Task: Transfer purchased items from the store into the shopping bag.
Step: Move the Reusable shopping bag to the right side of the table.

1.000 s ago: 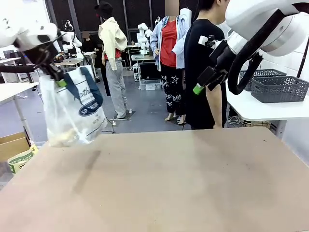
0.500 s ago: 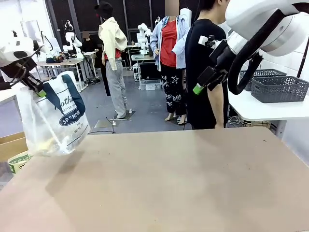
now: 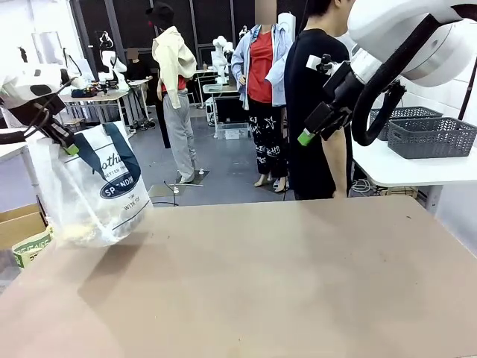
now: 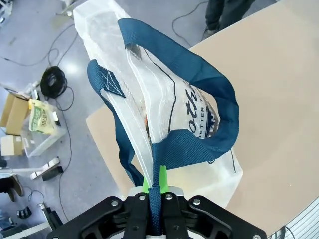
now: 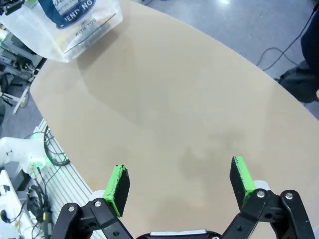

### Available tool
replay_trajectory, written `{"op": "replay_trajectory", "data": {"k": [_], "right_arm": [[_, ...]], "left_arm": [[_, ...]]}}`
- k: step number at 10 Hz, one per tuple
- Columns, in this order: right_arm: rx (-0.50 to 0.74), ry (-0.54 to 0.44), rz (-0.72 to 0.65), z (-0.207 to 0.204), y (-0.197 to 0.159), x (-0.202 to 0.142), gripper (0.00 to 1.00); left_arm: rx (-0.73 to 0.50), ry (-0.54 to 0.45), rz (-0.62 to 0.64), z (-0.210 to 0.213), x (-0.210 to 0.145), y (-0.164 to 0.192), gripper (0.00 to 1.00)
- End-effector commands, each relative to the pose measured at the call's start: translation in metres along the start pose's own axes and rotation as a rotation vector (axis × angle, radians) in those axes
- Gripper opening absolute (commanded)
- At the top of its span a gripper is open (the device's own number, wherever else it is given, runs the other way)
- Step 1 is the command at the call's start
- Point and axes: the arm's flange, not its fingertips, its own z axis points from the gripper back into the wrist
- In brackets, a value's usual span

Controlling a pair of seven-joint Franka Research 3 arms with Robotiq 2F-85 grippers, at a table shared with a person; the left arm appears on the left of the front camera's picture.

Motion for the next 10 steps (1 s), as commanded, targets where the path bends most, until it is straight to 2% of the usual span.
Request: {"op": "replay_trajectory", "data": {"k": [1,3,6,10], "right_arm": [[-0.006,0.016,0.005,0.001,0.0,-0.003,1.0],[-0.006,0.016,0.005,0.001,0.0,-0.003,1.0],[-0.006,0.016,0.005,0.001,0.0,-0.003,1.0],[-0.006,0.016,0.005,0.001,0.0,-0.003,1.0]], "left_arm": [[0.017,-0.065,0.021,0.005,-0.021,0.006,0.0],[0.035,-0.089,0.02,0.004,-0.041,0.008,0.0],[0.026,-0.034,0.104,-0.001,-0.08,0.01,0.0],[-0.04,0.036,0.079,-0.015,-0.104,0.005,0.0]]}}
